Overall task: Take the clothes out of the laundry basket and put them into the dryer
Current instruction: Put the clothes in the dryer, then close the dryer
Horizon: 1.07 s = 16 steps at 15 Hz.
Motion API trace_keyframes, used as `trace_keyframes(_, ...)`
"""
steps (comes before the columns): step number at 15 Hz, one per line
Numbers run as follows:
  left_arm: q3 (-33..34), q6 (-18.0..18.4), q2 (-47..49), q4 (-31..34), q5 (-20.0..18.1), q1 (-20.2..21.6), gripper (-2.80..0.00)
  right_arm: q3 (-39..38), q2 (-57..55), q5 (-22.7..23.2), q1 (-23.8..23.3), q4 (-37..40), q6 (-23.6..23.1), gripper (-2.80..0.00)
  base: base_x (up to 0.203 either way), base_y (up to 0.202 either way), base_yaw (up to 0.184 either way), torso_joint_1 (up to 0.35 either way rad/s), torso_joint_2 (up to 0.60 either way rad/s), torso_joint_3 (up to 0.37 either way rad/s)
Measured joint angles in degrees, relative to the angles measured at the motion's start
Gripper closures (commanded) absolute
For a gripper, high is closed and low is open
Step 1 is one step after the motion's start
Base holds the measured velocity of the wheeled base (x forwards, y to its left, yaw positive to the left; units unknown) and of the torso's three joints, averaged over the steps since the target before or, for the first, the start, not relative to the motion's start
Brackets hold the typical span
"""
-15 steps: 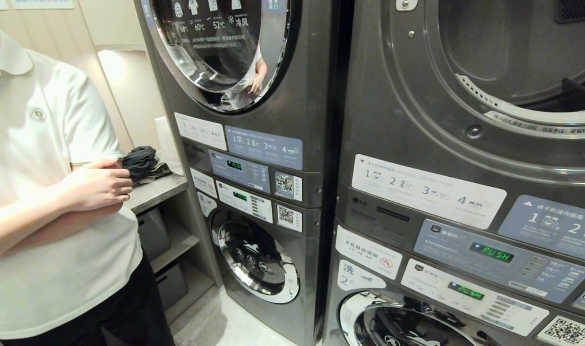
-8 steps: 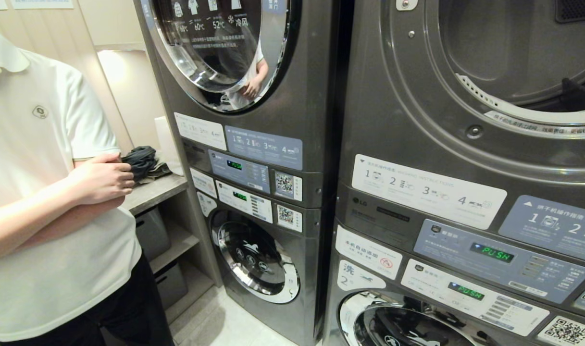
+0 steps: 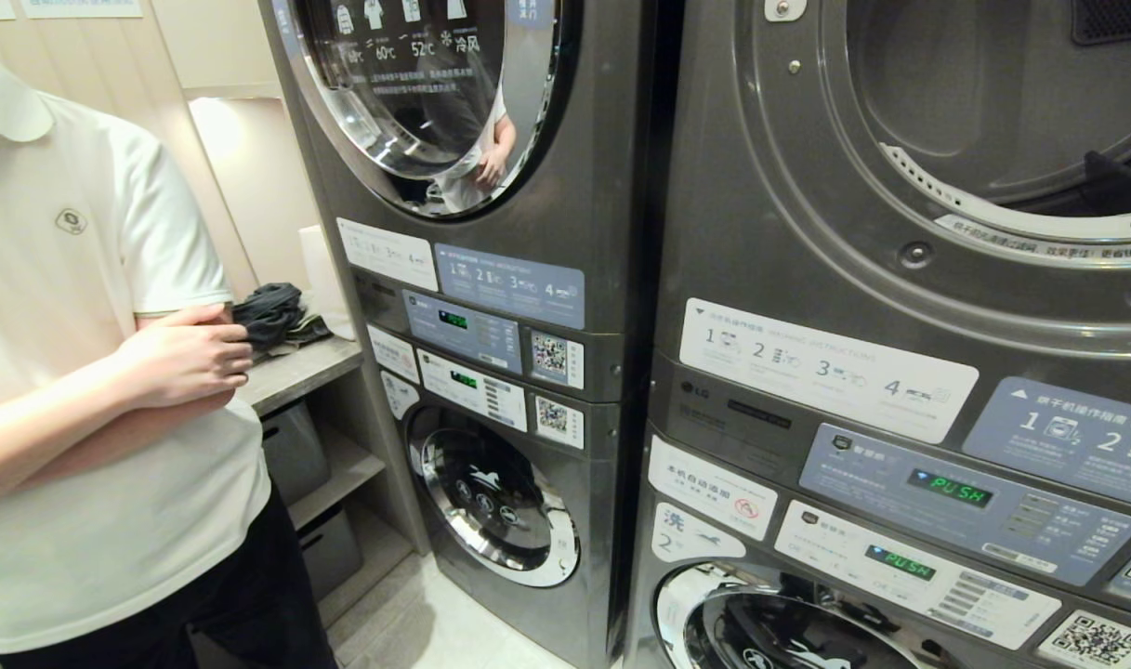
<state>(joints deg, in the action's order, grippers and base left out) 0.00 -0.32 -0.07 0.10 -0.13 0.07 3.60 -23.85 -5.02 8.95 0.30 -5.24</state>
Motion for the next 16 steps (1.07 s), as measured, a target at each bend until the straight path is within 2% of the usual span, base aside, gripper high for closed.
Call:
trace_keyframes(2,0.0,0.0,0.0,0.0,0.0,0.0,0.00,-2.1,6.1,5.8,-4.5,-0.1,-3.3,0.00,0.000,0.000,0.000,0.000,0.00,0.000)
trace_keyframes(4,0.0,0.0,0.0,0.0,0.0,0.0,0.00,-3.0,13.6,7.8,-7.0,-0.3,-5.1,0.00,0.000,0.000,0.000,0.000,0.00,0.000)
trace_keyframes(8,0.0,0.0,0.0,0.0,0.0,0.0,0.00,-3.5,21.9,7.9,-8.9,-0.4,-4.9,0.00,0.000,0.000,0.000,0.000,0.00,0.000)
trace_keyframes(16,0.0,0.0,0.0,0.0,0.0,0.0,0.00,-3.6,23.8,7.4,-9.1,-0.3,-3.9,0.00,0.000,0.000,0.000,0.000,0.00,0.000)
